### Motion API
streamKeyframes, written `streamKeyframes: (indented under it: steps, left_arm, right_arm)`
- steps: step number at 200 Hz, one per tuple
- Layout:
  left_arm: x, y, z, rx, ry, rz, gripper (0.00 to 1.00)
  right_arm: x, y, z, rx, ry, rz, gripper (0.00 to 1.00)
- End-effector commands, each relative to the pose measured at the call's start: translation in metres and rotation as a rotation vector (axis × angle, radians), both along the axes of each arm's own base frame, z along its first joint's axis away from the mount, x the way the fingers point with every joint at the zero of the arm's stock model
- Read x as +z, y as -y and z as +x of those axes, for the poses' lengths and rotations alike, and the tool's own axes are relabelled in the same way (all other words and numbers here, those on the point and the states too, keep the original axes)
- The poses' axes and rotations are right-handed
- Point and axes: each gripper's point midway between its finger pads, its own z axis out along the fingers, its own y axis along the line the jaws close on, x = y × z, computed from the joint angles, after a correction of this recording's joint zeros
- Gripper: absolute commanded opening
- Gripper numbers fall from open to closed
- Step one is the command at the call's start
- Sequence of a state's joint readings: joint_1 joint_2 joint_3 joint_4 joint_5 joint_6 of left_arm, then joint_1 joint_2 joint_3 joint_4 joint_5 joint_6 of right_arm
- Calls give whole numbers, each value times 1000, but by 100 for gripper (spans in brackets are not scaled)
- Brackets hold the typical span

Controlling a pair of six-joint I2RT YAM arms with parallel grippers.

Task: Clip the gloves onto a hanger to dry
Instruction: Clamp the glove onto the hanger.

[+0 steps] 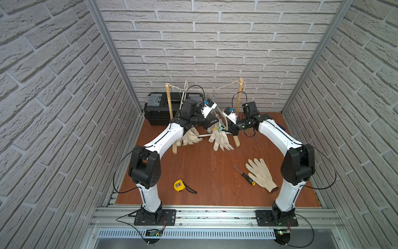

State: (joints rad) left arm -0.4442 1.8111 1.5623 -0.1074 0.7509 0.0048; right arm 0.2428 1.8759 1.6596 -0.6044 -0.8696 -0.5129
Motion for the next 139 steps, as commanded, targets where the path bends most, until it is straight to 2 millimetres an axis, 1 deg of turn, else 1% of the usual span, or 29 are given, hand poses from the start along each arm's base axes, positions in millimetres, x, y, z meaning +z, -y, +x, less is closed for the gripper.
streamKeyframes:
  steps: [1, 50, 81, 139]
  left_arm:
    - [10, 1, -4, -48, 15, -25, 22]
    - [7, 2, -5, -61, 5, -21, 22]
    - [9, 2, -5, -62, 5, -27, 22]
    - [-3, -1, -1, -45, 6, 23, 21]
  right_arm:
    - [16, -9, 2, 42, 51, 48, 3]
    - [25, -11, 5, 37, 66, 64, 3]
    - [18, -12, 8, 38, 56, 39, 3]
    - [41, -16, -6, 71, 82, 119, 3]
